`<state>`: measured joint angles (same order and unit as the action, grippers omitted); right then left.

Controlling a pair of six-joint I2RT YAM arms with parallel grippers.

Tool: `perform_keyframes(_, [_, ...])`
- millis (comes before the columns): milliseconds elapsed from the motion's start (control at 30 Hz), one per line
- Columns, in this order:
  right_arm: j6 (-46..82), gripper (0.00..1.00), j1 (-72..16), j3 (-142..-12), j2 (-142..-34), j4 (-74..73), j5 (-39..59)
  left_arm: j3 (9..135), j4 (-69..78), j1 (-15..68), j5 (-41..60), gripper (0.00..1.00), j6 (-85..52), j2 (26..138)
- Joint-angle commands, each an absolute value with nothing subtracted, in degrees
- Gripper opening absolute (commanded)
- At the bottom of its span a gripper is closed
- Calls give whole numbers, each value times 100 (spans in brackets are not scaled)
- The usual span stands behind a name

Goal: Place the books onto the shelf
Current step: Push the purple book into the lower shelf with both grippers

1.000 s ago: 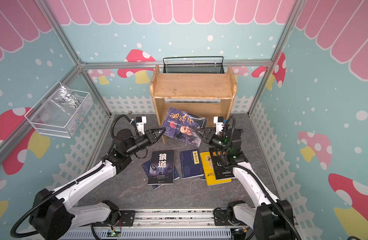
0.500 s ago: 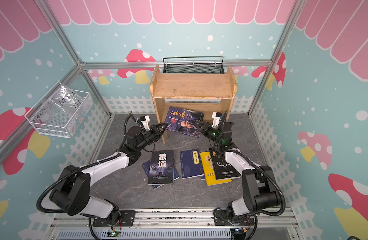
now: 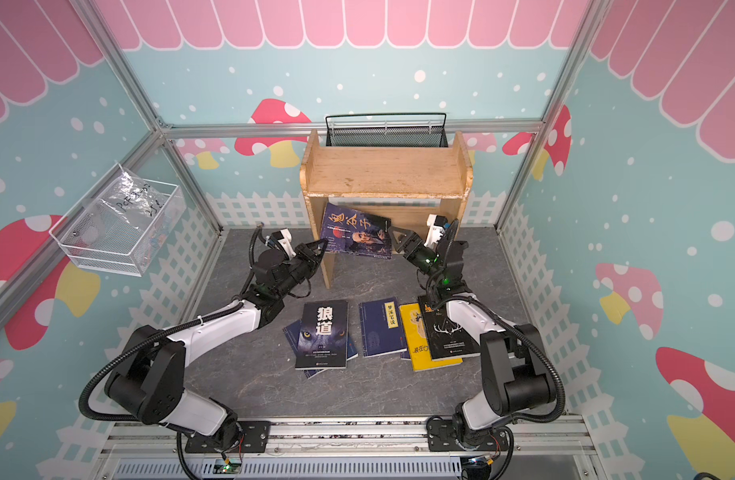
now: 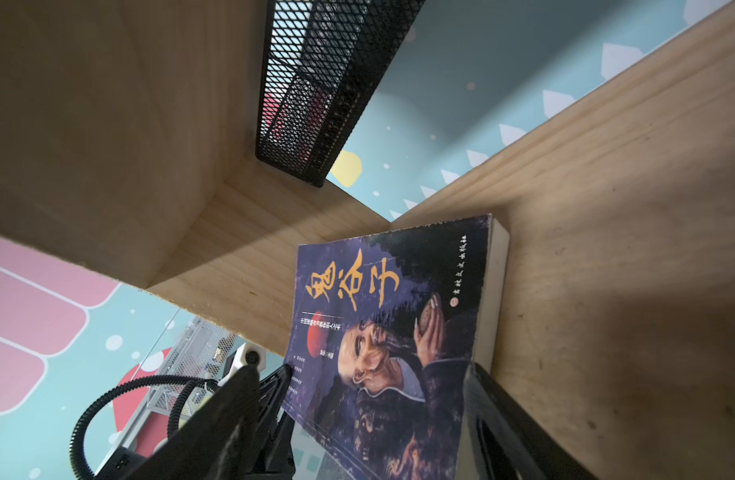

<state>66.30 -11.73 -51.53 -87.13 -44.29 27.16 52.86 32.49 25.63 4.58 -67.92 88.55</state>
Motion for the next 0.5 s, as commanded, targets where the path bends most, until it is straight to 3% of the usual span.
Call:
perform_keyframes(0, [6343, 79, -1206, -5071, -8431, -4407, 2481, 5606, 3531, 2514, 14, 0, -6995, 8994])
perform_keyframes(467, [5233, 77, -1414, -5237, -8420, -3358, 1827, 5934, 3061, 2608, -148, 0, -7055, 9206])
